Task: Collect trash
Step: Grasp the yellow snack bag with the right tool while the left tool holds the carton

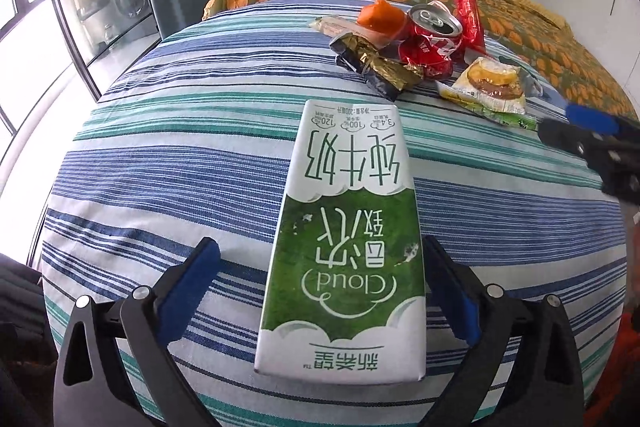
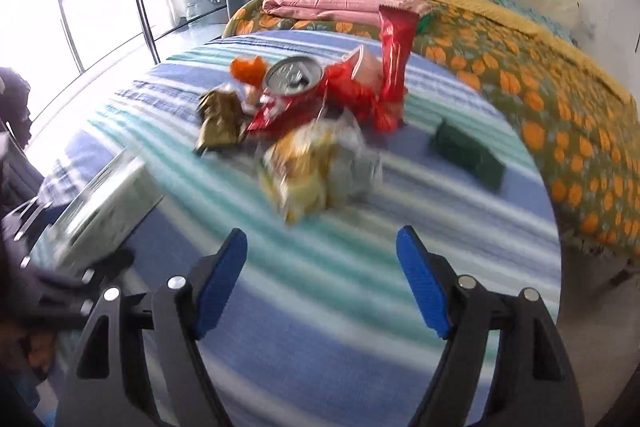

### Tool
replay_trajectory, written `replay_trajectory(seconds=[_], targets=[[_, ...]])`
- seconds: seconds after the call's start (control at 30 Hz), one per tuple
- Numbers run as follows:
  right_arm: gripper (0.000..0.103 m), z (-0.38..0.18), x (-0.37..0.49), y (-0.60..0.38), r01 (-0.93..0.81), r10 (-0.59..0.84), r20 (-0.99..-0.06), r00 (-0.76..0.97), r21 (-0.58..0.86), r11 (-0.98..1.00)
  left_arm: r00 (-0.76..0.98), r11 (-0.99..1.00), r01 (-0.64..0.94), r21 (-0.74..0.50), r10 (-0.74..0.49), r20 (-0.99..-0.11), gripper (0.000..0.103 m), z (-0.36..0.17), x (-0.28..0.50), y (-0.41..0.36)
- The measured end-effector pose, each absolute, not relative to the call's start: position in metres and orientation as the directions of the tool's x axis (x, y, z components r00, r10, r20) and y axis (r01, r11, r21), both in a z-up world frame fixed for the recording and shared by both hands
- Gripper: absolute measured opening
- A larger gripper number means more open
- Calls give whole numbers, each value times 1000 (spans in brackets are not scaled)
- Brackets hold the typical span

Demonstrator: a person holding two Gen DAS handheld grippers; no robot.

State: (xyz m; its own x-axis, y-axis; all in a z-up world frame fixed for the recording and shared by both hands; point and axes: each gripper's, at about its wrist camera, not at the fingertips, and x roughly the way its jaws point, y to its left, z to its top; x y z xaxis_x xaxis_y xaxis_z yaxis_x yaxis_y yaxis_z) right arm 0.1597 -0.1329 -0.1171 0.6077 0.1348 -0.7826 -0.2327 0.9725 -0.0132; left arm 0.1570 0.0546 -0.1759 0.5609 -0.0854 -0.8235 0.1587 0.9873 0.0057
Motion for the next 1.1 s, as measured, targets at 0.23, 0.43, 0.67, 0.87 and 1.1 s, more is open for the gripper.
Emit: replay_trajectory(seconds=[0.23,0.43,0.67,0.87,1.1], targets=[[65,-136,213,-120,-301,148,-824,546,-29,953,559,987,161,-1,-92,-824,97,-176,157,55],[41,-124,194,-132,-318,218,-815,537,44,947,559,987,161,-1,-92,-824,97,-176,157,55],[45,-117,129,-140,-522,392,-850,352,169,836,559,987,161,1,-90,-824,97,-176,157,55],[73,-128,103,-160,-405,287,-872,397,114,907,559,987,160,0,-90,-824,98,-176,157,54],[87,-125,84,-154,-80,252,-814,524,248,965,559,987,160,1,-90,-824,98,-176,157,54]])
